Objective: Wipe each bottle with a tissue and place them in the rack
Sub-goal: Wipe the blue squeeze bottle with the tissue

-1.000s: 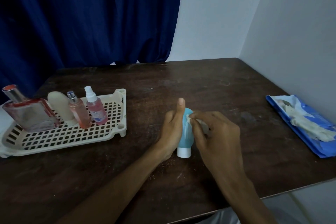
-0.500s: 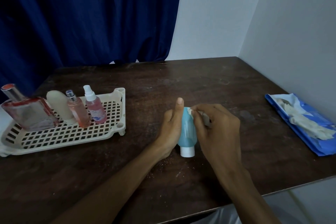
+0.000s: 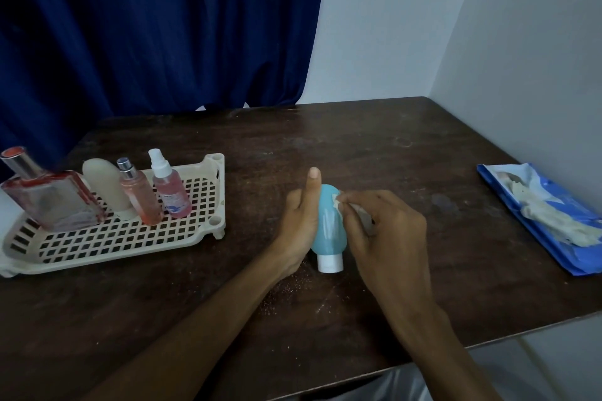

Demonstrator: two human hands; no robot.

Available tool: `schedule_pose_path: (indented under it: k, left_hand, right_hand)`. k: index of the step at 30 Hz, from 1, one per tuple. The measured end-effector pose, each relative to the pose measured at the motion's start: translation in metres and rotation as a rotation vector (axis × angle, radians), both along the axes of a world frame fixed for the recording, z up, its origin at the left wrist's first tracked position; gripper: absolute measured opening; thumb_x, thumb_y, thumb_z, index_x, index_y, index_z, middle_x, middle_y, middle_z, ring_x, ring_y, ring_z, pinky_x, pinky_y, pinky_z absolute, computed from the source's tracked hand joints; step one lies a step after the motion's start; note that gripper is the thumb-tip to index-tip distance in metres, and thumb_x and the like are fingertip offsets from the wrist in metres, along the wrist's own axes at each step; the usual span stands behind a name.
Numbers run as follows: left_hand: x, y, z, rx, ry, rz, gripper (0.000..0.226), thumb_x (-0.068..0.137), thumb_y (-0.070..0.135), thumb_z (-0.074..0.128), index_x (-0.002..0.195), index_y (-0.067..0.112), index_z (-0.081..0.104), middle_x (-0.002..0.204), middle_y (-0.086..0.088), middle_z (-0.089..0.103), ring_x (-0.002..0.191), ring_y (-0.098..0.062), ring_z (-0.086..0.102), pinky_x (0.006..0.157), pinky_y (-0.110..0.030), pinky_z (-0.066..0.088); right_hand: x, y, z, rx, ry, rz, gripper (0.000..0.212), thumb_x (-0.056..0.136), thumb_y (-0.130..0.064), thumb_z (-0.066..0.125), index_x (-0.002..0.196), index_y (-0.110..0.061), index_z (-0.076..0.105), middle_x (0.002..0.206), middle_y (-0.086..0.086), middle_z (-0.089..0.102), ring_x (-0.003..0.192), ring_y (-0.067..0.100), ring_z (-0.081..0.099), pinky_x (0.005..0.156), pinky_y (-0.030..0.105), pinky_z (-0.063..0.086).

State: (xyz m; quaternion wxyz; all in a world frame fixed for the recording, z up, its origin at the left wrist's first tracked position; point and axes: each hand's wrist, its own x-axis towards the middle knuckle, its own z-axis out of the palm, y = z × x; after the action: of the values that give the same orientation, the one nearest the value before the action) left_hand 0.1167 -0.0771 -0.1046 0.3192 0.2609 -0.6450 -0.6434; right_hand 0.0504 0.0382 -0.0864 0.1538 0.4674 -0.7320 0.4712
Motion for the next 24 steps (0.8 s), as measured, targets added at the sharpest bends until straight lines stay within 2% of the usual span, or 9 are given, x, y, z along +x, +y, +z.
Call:
schedule_pose_path:
  k: [2,4,7,10,12,14,17,24]
  left_hand:
    - [-0.001,0.0,0.0,-0.006,-0.006,-0.039,0.08,0.101,0.06,0.027,0.087,-0.009,0.065,0.08,-0.022,0.069,0.075,-0.037,0.067,0.074,-0.04,0.056]
    - [-0.001,0.003,0.002,-0.011,-0.01,-0.056,0.074,0.103,0.055,0.026,0.087,-0.001,0.071,0.083,-0.02,0.072,0.077,-0.032,0.069,0.076,-0.039,0.057]
    - [-0.002,0.003,-0.001,-0.022,-0.025,-0.011,0.073,0.1,0.06,0.031,0.077,-0.003,0.058,0.074,-0.019,0.058,0.068,-0.03,0.054,0.07,-0.043,0.046]
    - [-0.002,0.001,-0.002,0.001,-0.017,-0.043,0.078,0.1,0.063,0.028,0.084,-0.002,0.069,0.084,-0.021,0.071,0.079,-0.041,0.067,0.077,-0.047,0.055]
    - [-0.001,0.002,0.002,0.043,0.013,-0.091,0.074,0.103,0.055,0.024,0.092,0.001,0.074,0.091,-0.017,0.076,0.088,-0.032,0.074,0.083,-0.04,0.059]
    - [-0.001,0.002,0.003,0.075,0.034,-0.135,0.074,0.104,0.053,0.023,0.097,-0.002,0.072,0.095,-0.017,0.076,0.092,-0.03,0.074,0.087,-0.043,0.059]
    - [-0.002,0.0,0.0,0.054,0.036,-0.119,0.073,0.104,0.052,0.024,0.096,-0.002,0.072,0.095,-0.018,0.076,0.093,-0.031,0.074,0.091,-0.049,0.057]
    - [0.0,0.003,0.003,0.107,0.044,-0.142,0.075,0.104,0.052,0.022,0.099,-0.006,0.07,0.095,-0.021,0.076,0.092,-0.034,0.074,0.089,-0.047,0.058]
  right_hand:
    - [-0.001,0.006,-0.004,0.017,-0.011,0.009,0.014,0.085,-0.005,0.074,0.097,-0.013,0.078,0.095,-0.001,0.073,0.082,-0.001,0.063,0.077,-0.001,0.041]
    - [-0.004,0.009,-0.005,0.003,-0.015,0.002,0.015,0.084,-0.003,0.075,0.095,-0.013,0.077,0.094,-0.003,0.073,0.082,-0.001,0.062,0.077,-0.001,0.041]
    - [-0.005,0.007,-0.004,-0.031,-0.01,-0.011,0.014,0.085,-0.003,0.074,0.095,-0.011,0.076,0.092,-0.003,0.073,0.083,0.0,0.063,0.078,0.002,0.043]
    - [0.0,0.009,-0.008,-0.04,-0.052,0.016,0.014,0.086,-0.005,0.074,0.098,-0.012,0.077,0.096,-0.004,0.073,0.088,-0.001,0.065,0.081,0.004,0.044]
    - [0.003,0.016,-0.013,-0.013,-0.063,0.03,0.016,0.085,-0.006,0.075,0.099,-0.014,0.077,0.096,-0.006,0.073,0.087,-0.001,0.066,0.08,0.005,0.046]
    - [0.003,0.021,-0.017,0.002,-0.095,0.035,0.017,0.084,-0.007,0.076,0.098,-0.017,0.076,0.094,-0.011,0.071,0.087,-0.003,0.065,0.078,0.004,0.045]
    - [0.0,0.02,-0.017,-0.012,-0.146,0.024,0.015,0.084,-0.008,0.076,0.097,-0.017,0.076,0.092,-0.013,0.07,0.087,-0.004,0.065,0.076,0.003,0.045]
    - [0.013,0.027,-0.021,0.007,-0.052,0.043,0.017,0.082,-0.004,0.078,0.096,-0.014,0.078,0.094,-0.005,0.073,0.085,-0.001,0.066,0.08,0.004,0.045]
